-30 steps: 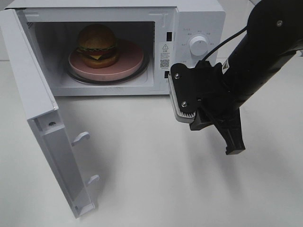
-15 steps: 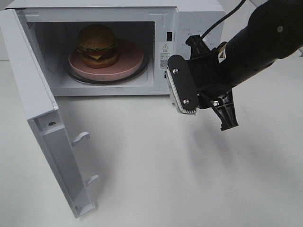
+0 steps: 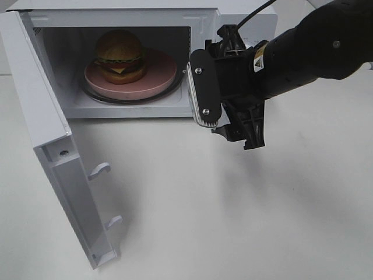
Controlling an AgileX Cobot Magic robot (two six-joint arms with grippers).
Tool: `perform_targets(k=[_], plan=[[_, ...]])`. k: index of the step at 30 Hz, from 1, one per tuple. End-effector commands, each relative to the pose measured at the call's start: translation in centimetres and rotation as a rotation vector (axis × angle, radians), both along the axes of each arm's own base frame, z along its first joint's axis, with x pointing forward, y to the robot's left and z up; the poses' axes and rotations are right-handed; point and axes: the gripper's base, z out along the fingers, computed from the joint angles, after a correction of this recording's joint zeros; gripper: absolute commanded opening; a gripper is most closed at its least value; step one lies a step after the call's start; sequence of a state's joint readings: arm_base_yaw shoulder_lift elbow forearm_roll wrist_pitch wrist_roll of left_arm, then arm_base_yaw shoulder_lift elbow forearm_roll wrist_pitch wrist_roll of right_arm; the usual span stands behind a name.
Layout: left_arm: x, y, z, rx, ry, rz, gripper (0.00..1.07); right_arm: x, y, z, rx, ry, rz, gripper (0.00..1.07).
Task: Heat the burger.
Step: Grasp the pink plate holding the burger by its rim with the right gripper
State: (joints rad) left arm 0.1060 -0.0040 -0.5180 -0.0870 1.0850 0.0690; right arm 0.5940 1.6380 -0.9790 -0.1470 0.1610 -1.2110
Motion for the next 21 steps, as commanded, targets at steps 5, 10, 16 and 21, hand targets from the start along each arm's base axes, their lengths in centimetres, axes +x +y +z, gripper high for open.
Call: perform_targets(k=[5,10,16,21], plan=[[-0.2,0.0,0.1,-0.002,-0.032,0.008,0.98,0.4,0.5,0.5,0.021,-0.023,0.000,0.87],[-0.2,0.0,0.1,-0.002,-0.032,0.008,0.98,1.0,2.2,0.1,0.031,-0.005,0.010,0.86],[-0.2,0.0,0.1,-0.002,-0.032,0.008,0.98,1.9,4.4,-0.8,0.040,-0.001,0.033,0.85],[-0.2,0.0,0.1,-0.002,-0.032,0.008,0.98,2.9,5.6,-1.1,0.046,-0.006,0.041,0.84]])
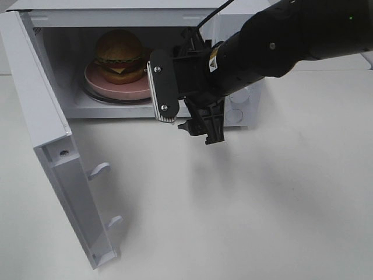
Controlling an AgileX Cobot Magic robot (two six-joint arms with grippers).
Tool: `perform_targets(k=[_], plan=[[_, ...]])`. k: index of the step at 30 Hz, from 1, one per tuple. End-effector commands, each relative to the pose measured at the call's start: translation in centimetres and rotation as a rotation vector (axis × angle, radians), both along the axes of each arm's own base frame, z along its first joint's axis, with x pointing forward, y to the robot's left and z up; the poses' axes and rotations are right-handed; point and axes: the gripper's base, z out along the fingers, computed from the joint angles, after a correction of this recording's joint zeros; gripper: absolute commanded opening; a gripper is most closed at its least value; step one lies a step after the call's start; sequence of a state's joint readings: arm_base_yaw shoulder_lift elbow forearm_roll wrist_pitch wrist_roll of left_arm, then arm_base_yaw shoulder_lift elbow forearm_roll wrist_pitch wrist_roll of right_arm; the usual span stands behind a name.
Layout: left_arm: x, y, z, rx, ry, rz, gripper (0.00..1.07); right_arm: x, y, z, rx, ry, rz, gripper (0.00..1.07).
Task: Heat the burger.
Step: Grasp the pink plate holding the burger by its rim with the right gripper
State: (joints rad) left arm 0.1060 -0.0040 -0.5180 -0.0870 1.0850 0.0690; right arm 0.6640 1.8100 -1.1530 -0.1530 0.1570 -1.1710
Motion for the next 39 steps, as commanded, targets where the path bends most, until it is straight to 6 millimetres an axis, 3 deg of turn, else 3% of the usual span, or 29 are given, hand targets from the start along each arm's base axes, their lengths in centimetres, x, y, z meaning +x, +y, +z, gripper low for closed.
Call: perform_targets(k=[1,17,39], plan=[[-0.2,0.0,0.1,-0.002,-0.032,0.008,0.98,1.1,1.1,0.2,0.028,-0.018,-0.004,0.83],[-0.2,0.0,0.1,-0.002,-0.032,0.008,0.98,4.1,3.5,-1.4,0.041,-0.028,-0.005,0.82],[-0.2,0.0,0.1,-0.002,-0.032,0.008,0.98,8.6,7.0,-5.8,0.055,0.020,-0.058,0.80]])
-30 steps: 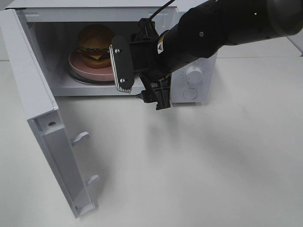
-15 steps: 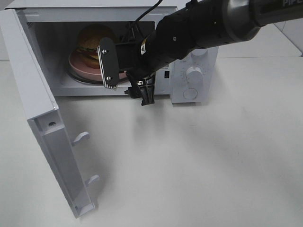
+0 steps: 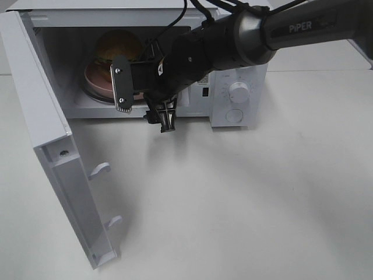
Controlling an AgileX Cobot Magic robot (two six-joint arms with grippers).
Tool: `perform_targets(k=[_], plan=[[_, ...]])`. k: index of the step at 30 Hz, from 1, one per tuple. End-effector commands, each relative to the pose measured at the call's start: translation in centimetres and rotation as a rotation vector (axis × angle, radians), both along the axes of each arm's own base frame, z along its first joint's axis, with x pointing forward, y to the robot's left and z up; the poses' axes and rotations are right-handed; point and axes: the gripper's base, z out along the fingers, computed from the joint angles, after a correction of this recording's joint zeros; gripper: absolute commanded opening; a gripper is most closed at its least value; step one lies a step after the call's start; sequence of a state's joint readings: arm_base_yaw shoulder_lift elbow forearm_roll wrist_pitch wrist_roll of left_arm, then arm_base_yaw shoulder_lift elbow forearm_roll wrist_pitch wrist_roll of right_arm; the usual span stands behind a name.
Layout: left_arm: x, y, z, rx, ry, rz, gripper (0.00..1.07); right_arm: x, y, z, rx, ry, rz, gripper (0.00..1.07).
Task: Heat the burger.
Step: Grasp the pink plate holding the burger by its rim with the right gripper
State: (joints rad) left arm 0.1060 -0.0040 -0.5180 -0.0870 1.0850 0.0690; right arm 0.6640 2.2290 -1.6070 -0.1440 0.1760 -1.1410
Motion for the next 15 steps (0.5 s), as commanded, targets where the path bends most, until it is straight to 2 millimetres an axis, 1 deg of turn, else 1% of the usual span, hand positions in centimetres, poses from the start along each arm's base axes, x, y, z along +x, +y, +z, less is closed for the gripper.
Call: perform_targets(k=[1,2,5,12,13,15], plan=[[-0.2,0.0,0.1,-0.002,-0.032,0.008,0.98,0.9,0.8,-0.4,0.036,0.021,-0.044,0.80],[-0.2,0.0,0.1,-0.002,-0.032,0.008,0.98,1.4,1.2,-0.6,0.047,0.025,-0.058,0.79],[-0.2,0.0,0.1,-0.002,-0.032,0.008,0.98,1.6,1.3,-0.7,0.040,0.027,-0.057,0.79],[-0.2,0.0,0.1,-0.002,-0.032,0.008,0.98,2.8,2.2,-1.4,0.034,0.020,-0.056,0.78],[-0.2,0.0,0.1,-0.002,-0.032,0.008,0.98,2.8,2.2,-1.4,0.034,0.020,-0.056,0.78],[-0.2,0.0,0.1,-0.002,-0.032,0.008,0.98,3.4,1.9,-2.1,0.025,0.030,-0.068,0.77]])
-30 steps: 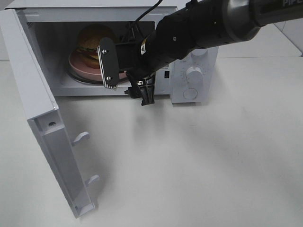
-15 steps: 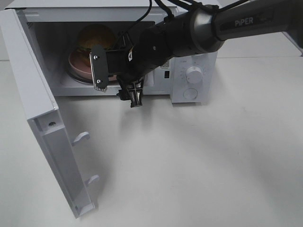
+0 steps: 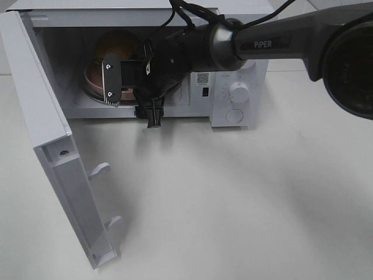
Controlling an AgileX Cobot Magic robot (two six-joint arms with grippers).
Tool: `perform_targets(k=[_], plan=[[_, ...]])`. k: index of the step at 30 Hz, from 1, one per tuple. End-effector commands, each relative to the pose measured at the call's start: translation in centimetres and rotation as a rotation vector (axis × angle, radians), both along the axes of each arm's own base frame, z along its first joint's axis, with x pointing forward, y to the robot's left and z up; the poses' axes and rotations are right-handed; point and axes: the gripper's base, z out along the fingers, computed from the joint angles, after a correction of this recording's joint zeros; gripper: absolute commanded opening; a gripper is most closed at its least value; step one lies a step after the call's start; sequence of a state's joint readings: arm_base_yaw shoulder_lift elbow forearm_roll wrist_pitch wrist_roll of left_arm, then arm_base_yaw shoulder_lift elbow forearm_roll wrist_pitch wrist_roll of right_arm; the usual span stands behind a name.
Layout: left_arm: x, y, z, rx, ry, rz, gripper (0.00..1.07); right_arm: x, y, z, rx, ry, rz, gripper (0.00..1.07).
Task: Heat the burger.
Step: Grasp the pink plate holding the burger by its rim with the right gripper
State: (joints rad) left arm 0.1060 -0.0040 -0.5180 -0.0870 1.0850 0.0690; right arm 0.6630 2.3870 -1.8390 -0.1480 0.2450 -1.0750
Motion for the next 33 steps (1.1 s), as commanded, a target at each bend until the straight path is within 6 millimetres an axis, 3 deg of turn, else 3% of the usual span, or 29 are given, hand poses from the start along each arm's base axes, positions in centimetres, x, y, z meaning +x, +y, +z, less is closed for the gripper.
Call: perform_targets(k=[1,8,10,13,15,16,18,19,20,33], plan=[[-0.2,0.0,0.1,-0.002,-0.032,0.008,0.98,0.4,-0.2,-0.4,-0.009,0.014,-0.013,0.77],[-0.2,0.0,0.1,-0.002,-0.032,0.008,0.98,0.5,-0.2,-1.4,-0.023,0.030,-0.015,0.72],[-0.2,0.0,0.1,-0.002,-0.032,0.008,0.98,0.5,-0.3,-1.7,-0.032,0.034,-0.011,0.59],[-0.2,0.0,0.1,-0.002,-0.032,0.008,0.98,0.5,-0.3,-1.7,-0.032,0.034,-0.011,0.52],[-0.2,0.0,0.1,-0.002,-0.032,0.008,0.98,0.5,-0.2,-1.7,-0.030,0.034,-0.012,0.24],[-0.2,0.0,0.1,-0.002,-0.032,0.008,0.98,0.5,-0.2,-1.7,-0.030,0.034,-0.012,0.24],[-0.2,0.0,0.1,-0.002,-0.032,0.008,0.98,0.5,-0.2,-1.7,-0.028,0.037,-0.014,0.07],[-0.2,0.0,0.1,-0.002,-0.032,0.008,0.98,0.5,-0.2,-1.7,-0.028,0.037,-0.014,0.07],[-0.2,0.0,0.1,-0.002,-0.032,0.008,0.98,0.5,-0.2,-1.7,-0.028,0.037,-0.014,0.00],[-0.2,0.0,0.1,-0.002,-0.032,0.008,0.98,0.2,-0.4,-1.9,-0.060,0.070,-0.016,0.00]])
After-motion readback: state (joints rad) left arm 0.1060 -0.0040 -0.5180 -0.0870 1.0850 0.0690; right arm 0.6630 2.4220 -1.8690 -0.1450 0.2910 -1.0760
